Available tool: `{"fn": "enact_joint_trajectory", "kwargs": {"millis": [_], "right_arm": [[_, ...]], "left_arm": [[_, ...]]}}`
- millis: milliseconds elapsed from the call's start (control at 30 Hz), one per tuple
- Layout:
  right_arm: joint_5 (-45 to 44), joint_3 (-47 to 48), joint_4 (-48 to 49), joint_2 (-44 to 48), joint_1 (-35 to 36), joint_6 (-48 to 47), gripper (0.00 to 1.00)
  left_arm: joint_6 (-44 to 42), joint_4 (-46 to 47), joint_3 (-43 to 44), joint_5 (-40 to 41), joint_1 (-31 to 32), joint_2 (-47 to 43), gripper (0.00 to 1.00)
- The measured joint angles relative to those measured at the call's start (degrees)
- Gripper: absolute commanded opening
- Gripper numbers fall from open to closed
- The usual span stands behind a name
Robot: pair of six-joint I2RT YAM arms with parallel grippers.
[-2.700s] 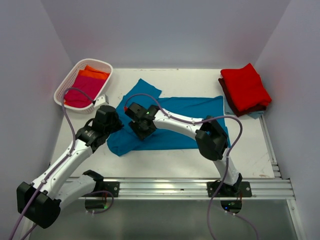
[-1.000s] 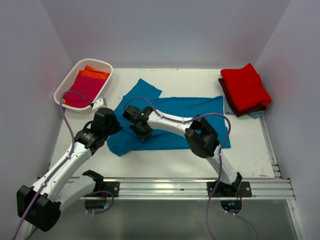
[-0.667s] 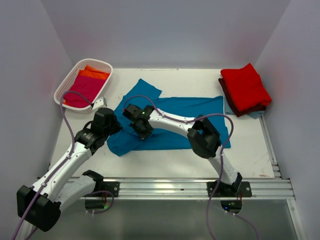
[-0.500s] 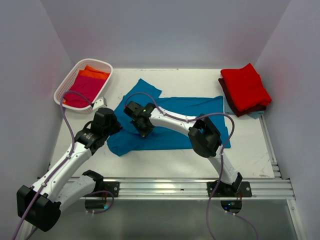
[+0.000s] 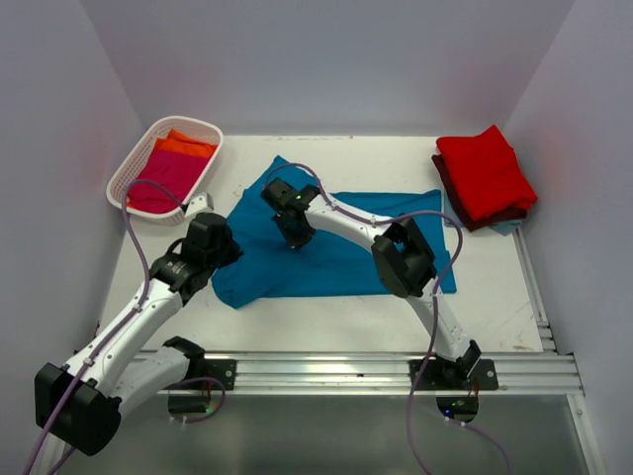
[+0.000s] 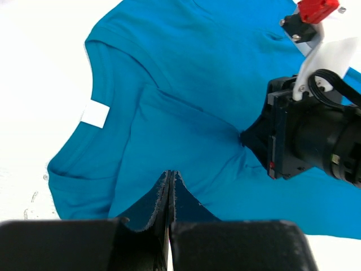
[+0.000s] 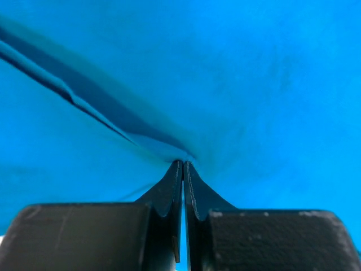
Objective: Fold and stack the t-shirts
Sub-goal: Fold the flattened tshirt in 1/3 of the way
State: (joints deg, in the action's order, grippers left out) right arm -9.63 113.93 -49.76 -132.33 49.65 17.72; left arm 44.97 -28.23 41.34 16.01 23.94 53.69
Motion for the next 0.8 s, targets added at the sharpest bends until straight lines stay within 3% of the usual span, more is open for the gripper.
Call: {"fn": "enact_joint_trajectory", "kwargs": {"millis": [67,233,333,633,800], "right_arm": [[0.2,0.3,0.0,-1.2,-0.4,0.0,0.09],[0.1,0.3,0.1,-2.2,-0.6,0.2,0.49],[0.1,0.1,0.9,-2.1,-0.5,0.2,0.59],[-0.2,-6.6,6.3,1.7,-0.6,0.1,0.62],[-3.6,-13.5,10.9,9.5,-0.6,0.5,0.64]], "left_arm": [[0.0,0.0,0.0,-0.1,0.0,0.2,0.01],[0.0,0.5,-0.1,-0.4,0.0,0.7,0.03],[-0.2,1.2,-1.0,-0.8,-0.1,1.1,0.06],[-1.5,3.9,-2.4,-1.9,-0.2,2.8,0.07],[-3.6,8.5,-2.8,-4.1,-0.2,3.4,0.08]]}}
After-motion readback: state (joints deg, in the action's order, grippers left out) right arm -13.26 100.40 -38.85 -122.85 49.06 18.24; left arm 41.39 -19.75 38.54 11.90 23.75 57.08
